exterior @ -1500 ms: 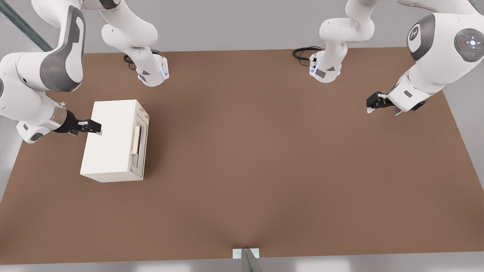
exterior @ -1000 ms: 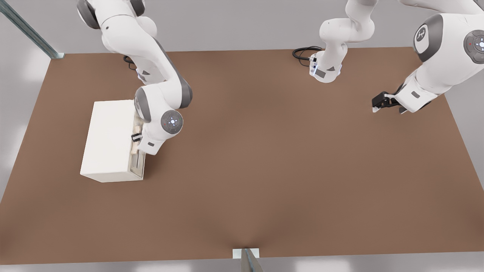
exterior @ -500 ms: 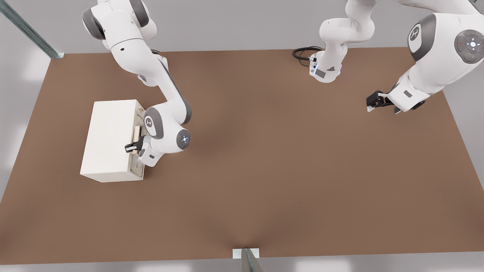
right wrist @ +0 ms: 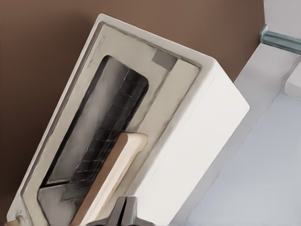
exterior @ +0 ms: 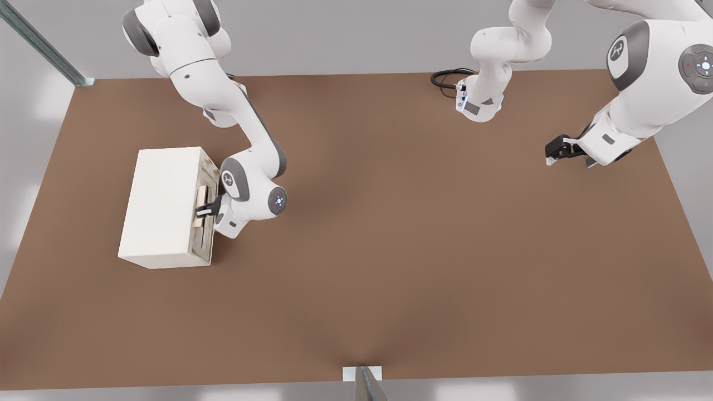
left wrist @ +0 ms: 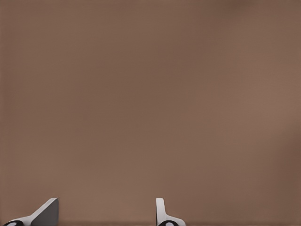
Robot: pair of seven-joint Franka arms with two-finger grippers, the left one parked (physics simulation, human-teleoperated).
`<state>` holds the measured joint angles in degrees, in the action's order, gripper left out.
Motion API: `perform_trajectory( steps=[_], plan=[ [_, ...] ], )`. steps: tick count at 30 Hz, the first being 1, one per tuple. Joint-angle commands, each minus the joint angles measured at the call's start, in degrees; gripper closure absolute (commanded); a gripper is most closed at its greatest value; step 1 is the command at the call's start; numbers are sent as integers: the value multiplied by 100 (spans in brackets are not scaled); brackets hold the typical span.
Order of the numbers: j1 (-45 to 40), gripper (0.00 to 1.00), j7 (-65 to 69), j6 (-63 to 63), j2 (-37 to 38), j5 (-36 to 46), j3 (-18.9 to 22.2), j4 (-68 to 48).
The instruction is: Keep left arm still and open the oven door with right arm
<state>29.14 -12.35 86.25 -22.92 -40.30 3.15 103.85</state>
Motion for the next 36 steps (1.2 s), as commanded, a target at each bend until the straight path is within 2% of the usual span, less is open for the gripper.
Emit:
perform_trajectory(
  steps=[1, 24, 28, 30, 31, 32, 33, 34, 36],
  plan=[
    [-22, 79, -541, 155, 24, 4, 2, 65],
    [-119, 79, -760, 498, 165, 22, 10, 522],
    [66, 79, -901, 393, 165, 171, -33, 425],
    [136, 79, -866, 112, 95, 619, -51, -22],
    [154, 58, -761, -415, -125, 936, -60, -673],
    [66, 19, -287, -714, -160, 1243, -60, -1174],
    [-127, 0, 276, -978, -221, 1612, -16, -1763],
    [-522, 0, 408, -1154, -327, 2095, -16, -2264],
    [-1999, 0, 435, -1145, -204, 4011, -7, -2809]
  ],
)
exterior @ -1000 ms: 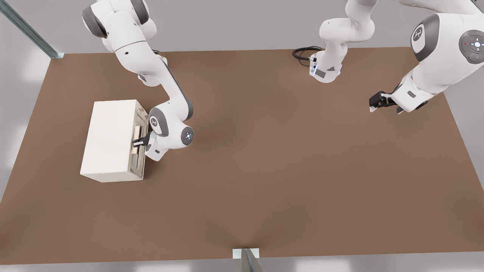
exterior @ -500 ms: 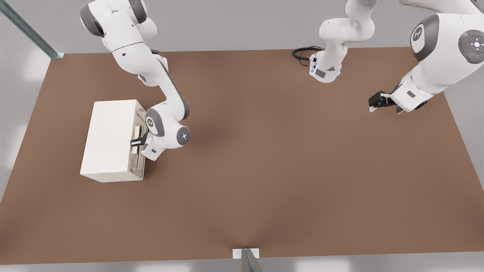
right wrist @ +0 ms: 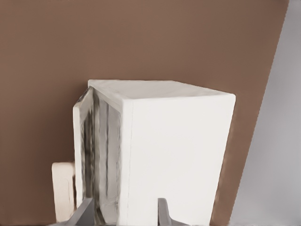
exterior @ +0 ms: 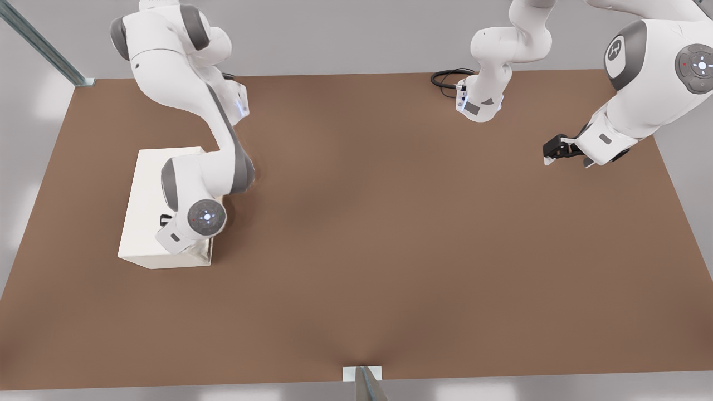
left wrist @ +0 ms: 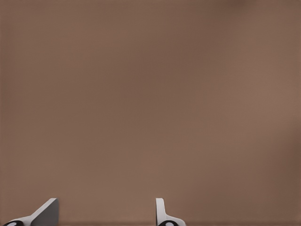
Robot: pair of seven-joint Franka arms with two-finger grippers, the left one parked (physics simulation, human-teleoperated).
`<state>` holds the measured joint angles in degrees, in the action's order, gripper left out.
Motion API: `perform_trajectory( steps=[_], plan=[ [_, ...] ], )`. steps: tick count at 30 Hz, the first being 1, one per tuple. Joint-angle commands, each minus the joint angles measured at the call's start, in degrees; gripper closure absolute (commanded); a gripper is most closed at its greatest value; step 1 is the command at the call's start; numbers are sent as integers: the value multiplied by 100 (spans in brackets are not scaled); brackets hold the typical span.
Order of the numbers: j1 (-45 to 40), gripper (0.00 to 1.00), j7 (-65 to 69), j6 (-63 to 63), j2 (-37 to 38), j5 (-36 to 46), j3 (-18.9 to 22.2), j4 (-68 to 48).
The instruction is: Keep left arm still and open the oven door with right arm
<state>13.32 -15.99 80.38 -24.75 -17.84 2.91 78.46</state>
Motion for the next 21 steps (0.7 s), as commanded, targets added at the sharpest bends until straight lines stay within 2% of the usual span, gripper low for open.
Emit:
perform_trajectory(
  steps=[1, 6, 21],
  plan=[
    [-866, 0, 834, -533, 312, 2136, 16, -243],
    [-910, 0, 1292, -568, 1648, 2109, 43, 407],
    [-919, 0, 1300, -471, 1859, 2127, 51, 662]
  ],
)
